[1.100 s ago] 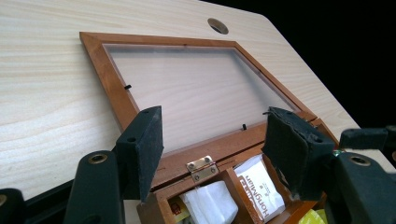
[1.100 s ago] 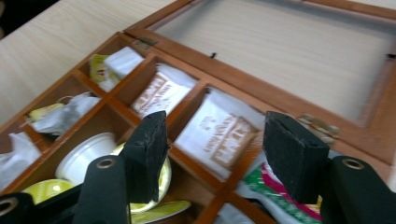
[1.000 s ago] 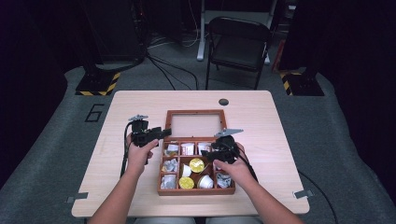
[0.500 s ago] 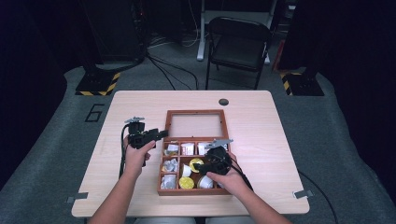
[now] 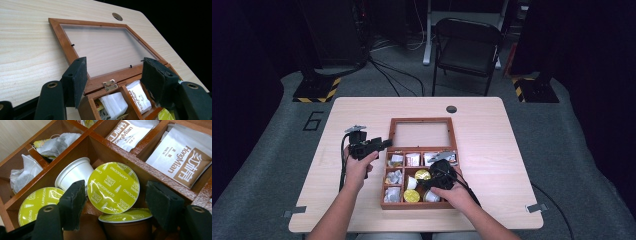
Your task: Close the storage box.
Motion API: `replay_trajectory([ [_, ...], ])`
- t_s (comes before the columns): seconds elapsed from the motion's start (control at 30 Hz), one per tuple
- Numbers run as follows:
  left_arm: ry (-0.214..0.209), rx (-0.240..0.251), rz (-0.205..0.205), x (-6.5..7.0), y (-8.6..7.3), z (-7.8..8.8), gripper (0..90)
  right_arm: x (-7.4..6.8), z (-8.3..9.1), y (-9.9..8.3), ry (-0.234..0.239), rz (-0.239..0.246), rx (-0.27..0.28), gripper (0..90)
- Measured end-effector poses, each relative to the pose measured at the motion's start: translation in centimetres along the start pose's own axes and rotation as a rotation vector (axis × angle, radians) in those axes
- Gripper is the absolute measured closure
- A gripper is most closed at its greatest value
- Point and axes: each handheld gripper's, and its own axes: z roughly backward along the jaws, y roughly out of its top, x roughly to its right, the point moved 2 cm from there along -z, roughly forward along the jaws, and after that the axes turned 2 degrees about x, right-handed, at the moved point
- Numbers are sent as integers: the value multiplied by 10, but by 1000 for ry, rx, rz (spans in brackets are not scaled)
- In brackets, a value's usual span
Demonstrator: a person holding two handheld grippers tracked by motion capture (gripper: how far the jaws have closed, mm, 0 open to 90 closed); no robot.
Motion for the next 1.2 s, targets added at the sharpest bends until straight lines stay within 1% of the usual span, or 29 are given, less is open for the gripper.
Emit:
replay_trajectory([
  [0.03, 0, 3, 13, 1, 0, 0, 372, 0, -1, 0, 2, 1, -2, 327],
  [0.07, 0, 4, 11, 0, 0, 1, 372, 0, -1, 0, 0, -2, -8, 327],
  [0.1, 0, 9, 18, 1, 0, 1, 372, 0, -1, 0, 3, -6, -12, 330],
  [0.13, 1, 10, 12, 0, 0, 1, 372, 0, -2, 1, 2, -9, -9, 332],
  [0.17, 1, 13, 19, 0, 0, 1, 372, 1, -2, 1, 4, 5, -17, 333],
  [0.23, 3, 9, 22, 0, 0, 3, 372, 0, -4, 2, 4, 5, -34, 334],
  [0.27, 5, 14, 14, 0, 0, 4, 372, -1, -5, 3, 6, 13, -40, 335],
  [0.33, 6, 15, 14, 0, 0, 5, 372, -3, -8, 4, 1, 24, -53, 334],
  [0.37, 6, 16, 14, -1, -1, 5, 372, -3, -9, 5, 6, 30, -57, 334],
  [0.4, 8, 16, 6, -2, -1, 6, 372, -4, -10, 5, 5, 33, -61, 335],
  [0.47, 9, 16, 11, -2, -1, 7, 372, -5, -11, 6, -1, 39, -71, 339],
  [0.5, 11, 16, 7, -3, -2, 7, 372, -4, -12, 6, 0, 39, -70, 350],
  [0.53, 13, 17, 16, -3, -2, 7, 372, -4, -12, 6, -1, 39, -75, 363],
  [0.67, 14, 20, 28, -4, -2, 9, 372, -3, -12, 6, 2, 44, -79, 367],
  [0.7, 15, 21, 19, -5, -2, 10, 372, -3, -12, 6, 2, 41, -80, 369],
  [0.77, 17, 24, 20, -5, -2, 10, 372, -4, -12, 6, 0, 43, -80, 370],
  [0.8, 17, 22, 13, -6, -2, 10, 372, -4, -12, 6, -3, 49, -78, 370],
  [0.83, 15, 24, 23, -5, -2, 9, 372, -4, -12, 6, -9, 57, -75, 371],
  [0.9, 15, 19, 21, -5, -2, 9, 372, -4, -11, 5, -8, 72, -71, 371],
  [1.0, 16, 20, 23, -6, -2, 9, 372, -5, -8, 6, -9, 65, -57, 372],
  [1.03, 15, 20, 24, -6, -2, 9, 372, -6, -6, 7, -6, 63, -50, 372],
  [1.07, 16, 19, 15, -7, -2, 9, 372, -7, -3, 8, -1, 63, -41, 372],
  [1.1, 17, 25, 29, -6, -1, 9, 372, -7, 0, 10, -2, 68, -31, 371],
  [1.2, 18, 28, 28, -6, -1, 9, 372, -8, 10, 15, 7, 69, -5, 371],
])
